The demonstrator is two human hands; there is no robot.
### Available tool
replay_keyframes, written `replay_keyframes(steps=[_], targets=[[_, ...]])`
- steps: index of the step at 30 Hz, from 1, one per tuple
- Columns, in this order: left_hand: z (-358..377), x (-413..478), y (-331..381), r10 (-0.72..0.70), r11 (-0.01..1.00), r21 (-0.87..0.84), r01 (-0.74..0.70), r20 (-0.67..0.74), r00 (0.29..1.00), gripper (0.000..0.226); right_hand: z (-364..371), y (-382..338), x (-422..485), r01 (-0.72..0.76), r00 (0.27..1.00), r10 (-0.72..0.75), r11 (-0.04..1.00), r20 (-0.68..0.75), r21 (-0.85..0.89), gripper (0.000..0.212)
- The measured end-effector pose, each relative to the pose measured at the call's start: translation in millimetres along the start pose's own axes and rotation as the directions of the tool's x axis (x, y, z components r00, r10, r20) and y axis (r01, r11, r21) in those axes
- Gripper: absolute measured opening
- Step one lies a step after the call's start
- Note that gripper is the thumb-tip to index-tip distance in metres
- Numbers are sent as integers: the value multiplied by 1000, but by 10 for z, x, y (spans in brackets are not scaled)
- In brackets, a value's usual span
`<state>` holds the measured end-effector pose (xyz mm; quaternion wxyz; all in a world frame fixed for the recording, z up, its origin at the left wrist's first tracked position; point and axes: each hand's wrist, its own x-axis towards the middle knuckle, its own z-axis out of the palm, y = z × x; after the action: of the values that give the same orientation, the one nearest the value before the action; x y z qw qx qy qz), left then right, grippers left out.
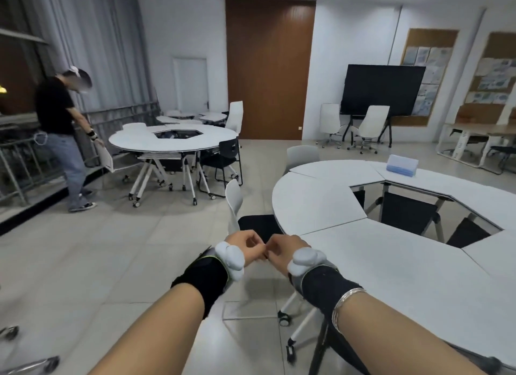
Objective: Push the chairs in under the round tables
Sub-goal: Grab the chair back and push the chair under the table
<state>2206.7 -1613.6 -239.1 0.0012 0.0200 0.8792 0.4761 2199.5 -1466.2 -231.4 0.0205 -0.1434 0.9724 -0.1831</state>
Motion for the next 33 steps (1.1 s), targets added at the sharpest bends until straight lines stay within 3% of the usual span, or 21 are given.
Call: replay_keyframes(steps=[6, 14, 26, 33], targets=[[-296, 578, -172, -52, 997, 45, 55, -63, 997, 12, 69, -137, 790, 34, 998, -31, 998, 56, -47, 26], [-653, 1517, -404, -100, 989, 97, 109, -97, 990, 11, 158, -164, 1873, 40, 996, -41, 999, 85, 14, 27], [-1246, 2445, -960, -114, 990, 80, 117, -47, 992, 21, 395, -517, 3022, 40, 990, -39, 999, 134, -7, 26], [-1833, 3053, -1488, -91, 979, 188, 80, 50, 995, 13, 716, -1000, 3699, -49, 988, 45, 999, 149, 24, 26]])
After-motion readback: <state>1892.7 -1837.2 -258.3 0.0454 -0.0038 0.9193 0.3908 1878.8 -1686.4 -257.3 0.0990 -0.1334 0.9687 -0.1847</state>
